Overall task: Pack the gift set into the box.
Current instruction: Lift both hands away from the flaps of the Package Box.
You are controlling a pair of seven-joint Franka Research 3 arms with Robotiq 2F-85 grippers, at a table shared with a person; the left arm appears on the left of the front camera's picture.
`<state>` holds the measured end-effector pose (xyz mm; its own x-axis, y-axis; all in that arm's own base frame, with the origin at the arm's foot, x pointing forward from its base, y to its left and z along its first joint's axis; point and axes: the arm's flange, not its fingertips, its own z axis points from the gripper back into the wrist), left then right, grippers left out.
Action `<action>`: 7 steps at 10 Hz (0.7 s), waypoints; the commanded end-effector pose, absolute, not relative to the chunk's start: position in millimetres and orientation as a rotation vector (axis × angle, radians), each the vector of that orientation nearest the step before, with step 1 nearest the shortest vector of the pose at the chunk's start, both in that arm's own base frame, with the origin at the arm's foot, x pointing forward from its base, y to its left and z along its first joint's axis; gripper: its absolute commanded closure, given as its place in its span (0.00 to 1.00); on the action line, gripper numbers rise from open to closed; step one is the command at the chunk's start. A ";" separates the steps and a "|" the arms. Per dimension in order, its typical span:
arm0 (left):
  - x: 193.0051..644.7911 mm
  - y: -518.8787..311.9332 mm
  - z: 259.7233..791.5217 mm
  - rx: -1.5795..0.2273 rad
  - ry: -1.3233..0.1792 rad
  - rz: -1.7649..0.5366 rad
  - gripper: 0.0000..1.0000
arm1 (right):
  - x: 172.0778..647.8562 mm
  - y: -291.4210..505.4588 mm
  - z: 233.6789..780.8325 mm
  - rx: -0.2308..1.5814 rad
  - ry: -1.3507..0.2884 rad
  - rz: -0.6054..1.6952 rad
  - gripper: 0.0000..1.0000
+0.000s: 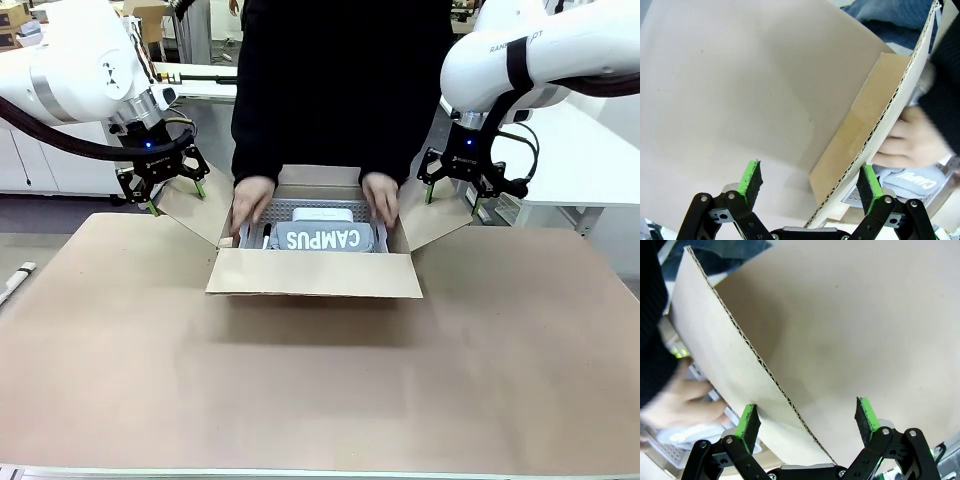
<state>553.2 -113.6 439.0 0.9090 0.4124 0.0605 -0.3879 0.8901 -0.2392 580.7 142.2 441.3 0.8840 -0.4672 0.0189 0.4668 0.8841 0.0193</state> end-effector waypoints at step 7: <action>552.5 -114.7 440.7 -0.208 -0.108 0.433 0.00 | 581.0 141.6 445.2 -0.015 -0.032 -0.491 0.00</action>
